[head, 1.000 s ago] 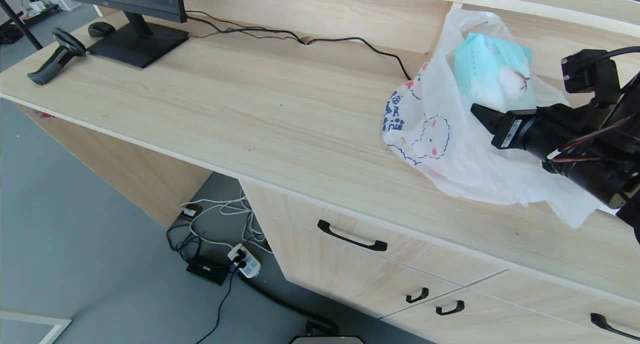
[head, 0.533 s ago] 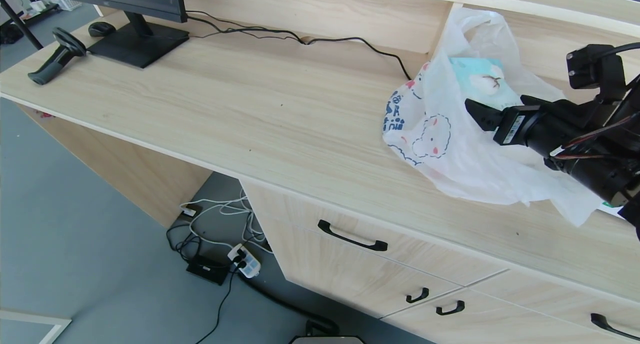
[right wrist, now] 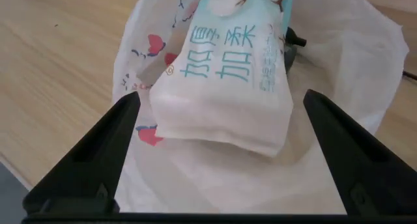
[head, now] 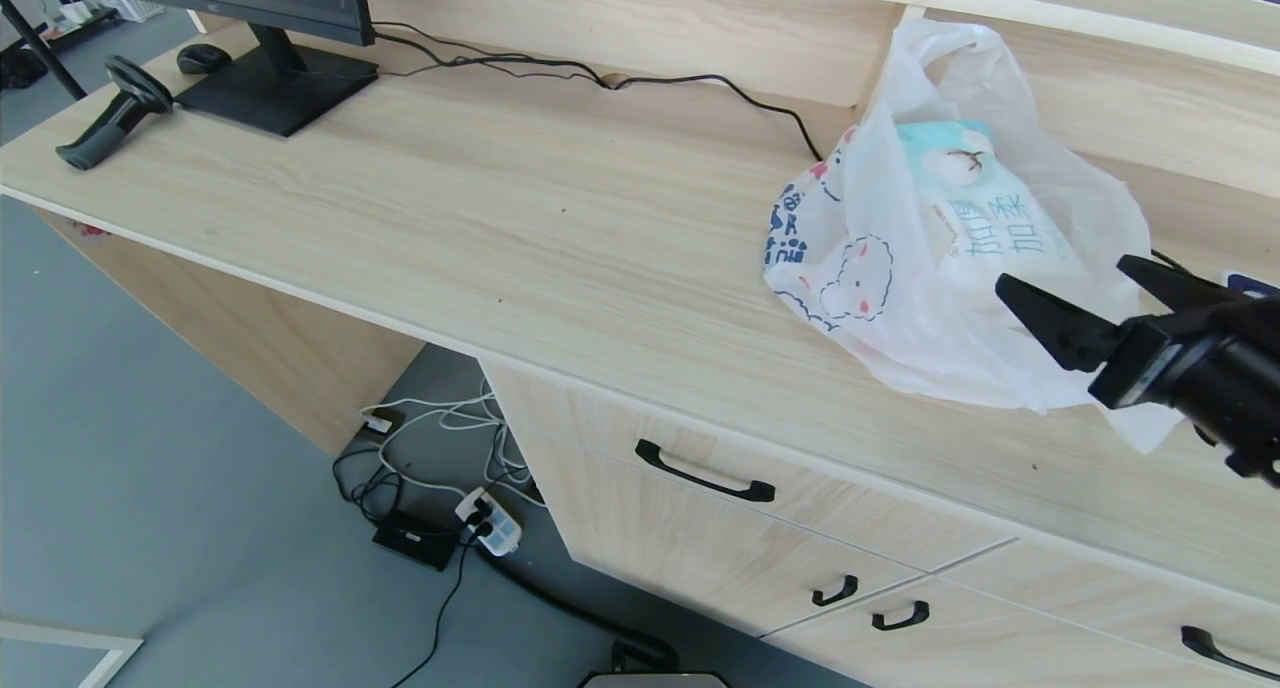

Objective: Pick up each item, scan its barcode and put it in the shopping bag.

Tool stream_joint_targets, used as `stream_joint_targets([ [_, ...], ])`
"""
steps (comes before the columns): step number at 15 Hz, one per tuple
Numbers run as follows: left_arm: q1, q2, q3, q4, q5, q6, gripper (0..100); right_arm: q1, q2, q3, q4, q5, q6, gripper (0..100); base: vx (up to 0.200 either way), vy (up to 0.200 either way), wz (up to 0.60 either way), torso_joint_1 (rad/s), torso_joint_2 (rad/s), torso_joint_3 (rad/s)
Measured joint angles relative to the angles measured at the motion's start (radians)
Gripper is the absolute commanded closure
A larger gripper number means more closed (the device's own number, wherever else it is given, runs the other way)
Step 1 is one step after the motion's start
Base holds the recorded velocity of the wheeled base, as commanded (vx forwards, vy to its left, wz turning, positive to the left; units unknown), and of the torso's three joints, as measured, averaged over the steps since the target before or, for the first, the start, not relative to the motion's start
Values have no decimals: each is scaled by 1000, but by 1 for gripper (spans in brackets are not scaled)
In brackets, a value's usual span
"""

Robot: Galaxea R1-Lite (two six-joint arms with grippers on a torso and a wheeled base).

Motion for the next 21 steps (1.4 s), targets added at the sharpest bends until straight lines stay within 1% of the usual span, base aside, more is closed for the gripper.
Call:
stream_joint_targets([
  [2, 0, 0, 0, 0, 0, 0, 0, 20, -113, 149, 4, 5, 1, 0, 0, 0, 0, 0, 0, 0],
  [5, 1, 0, 0, 0, 0, -2, 0, 113, -258, 349, 21, 4, -27, 0, 0, 0, 0, 0, 0, 0],
  [6, 1, 0, 0, 0, 0, -1, 0, 138, -301, 395, 57, 4, -31, 0, 0, 0, 0, 0, 0, 0],
  [8, 1, 0, 0, 0, 0, 1, 0, 167, -396, 426, 228, 7, -30, 0, 0, 0, 0, 0, 0, 0],
  [10, 1, 0, 0, 0, 0, 0, 0, 185, -524, 434, 435, 24, -31, 0, 0, 0, 0, 0, 0, 0],
  [13, 0, 0, 0, 0, 0, 0, 0, 195, -813, 436, 760, 41, -32, 0, 0, 0, 0, 0, 0, 0],
  [14, 0, 0, 0, 0, -1, 2, 0, 194, -919, 432, 844, 44, -30, 0, 0, 0, 0, 0, 0, 0],
  [16, 1, 0, 0, 0, -1, 11, 0, 165, -1107, 433, 972, 49, 11, 0, 0, 0, 0, 0, 0, 0],
  [17, 1, 0, 0, 0, -2, 18, 0, 149, -1170, 436, 1011, 50, 39, 0, 0, 0, 0, 0, 0, 0],
  [18, 1, 0, 0, 0, -2, 27, 0, 126, -1210, 437, 1013, 51, 50, 0, 0, 0, 0, 0, 0, 0],
  [19, 1, 0, 0, 0, -2, 31, 0, 81, -1225, 438, 1014, 51, 53, 0, 0, 0, 0, 0, 0, 0],
  [20, 0, 0, 0, 1, -2, 32, 0, 10, -1226, 439, 1015, 51, 50, 0, 0, 0, 0, 0, 0, 0],
  [21, 0, 0, 0, 0, -2, 32, 0, -84, -1221, 439, 1014, 51, 39, 0, 0, 0, 0, 0, 0, 0],
])
